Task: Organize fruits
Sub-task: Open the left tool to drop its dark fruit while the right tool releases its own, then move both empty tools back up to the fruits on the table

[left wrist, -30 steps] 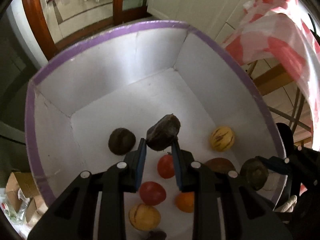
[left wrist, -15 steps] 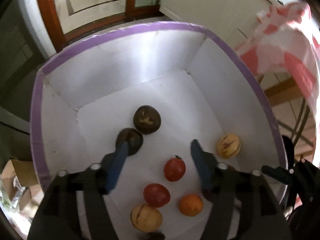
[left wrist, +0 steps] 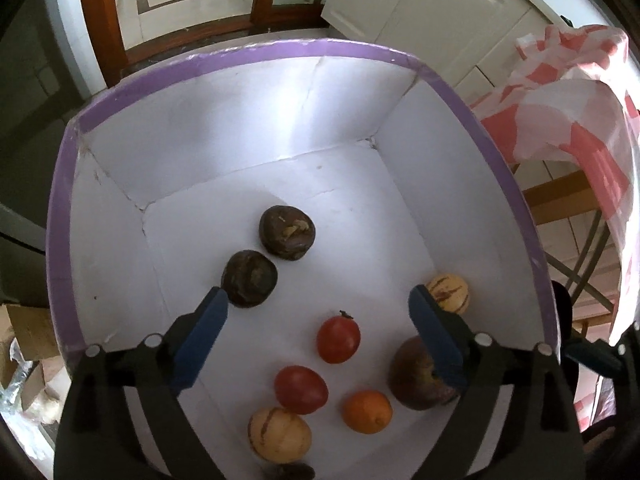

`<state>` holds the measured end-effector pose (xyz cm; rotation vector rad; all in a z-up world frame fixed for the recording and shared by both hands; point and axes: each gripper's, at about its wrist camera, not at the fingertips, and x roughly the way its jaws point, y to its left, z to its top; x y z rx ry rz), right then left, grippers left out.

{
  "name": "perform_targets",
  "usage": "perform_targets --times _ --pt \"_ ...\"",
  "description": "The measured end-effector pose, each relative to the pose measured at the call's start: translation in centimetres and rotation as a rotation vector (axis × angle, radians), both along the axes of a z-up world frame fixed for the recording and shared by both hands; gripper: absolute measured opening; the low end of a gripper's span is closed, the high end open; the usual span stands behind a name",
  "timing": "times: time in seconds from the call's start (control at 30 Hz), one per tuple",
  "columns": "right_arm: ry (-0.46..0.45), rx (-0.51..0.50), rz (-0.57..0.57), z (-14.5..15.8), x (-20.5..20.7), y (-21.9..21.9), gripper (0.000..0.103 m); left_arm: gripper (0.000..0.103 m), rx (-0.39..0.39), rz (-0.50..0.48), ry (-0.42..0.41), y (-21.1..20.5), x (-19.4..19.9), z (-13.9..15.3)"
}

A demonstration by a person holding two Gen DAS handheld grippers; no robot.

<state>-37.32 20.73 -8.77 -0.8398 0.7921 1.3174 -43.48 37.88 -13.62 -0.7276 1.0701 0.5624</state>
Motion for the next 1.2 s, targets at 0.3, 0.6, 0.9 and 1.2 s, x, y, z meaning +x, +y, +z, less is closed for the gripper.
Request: perform_targets --times 0.3,0.6,0.9,1.2 --pt "0.023 0.206 -0.097 6.0 2.4 -3.1 0.087 0.100 0.117 0.078 0.083 0.1 2.7 4.5" --pt "0.012 0.477 -0.319 13.3 8.0 -10.3 0.087 0.102 0.497 -0.012 -0.088 -6.9 9.3 15.5" --pt "-0.021 0.668 -0.715 17.1 16.7 -21.4 0.087 0.102 0.458 -0.312 -0.359 -17.7 21.4 22.3" --pt "0.061 0.692 -1.189 16.6 26.5 -33.7 0.087 0.102 0.383 -0.590 -0.461 -27.7 35.3 21.4"
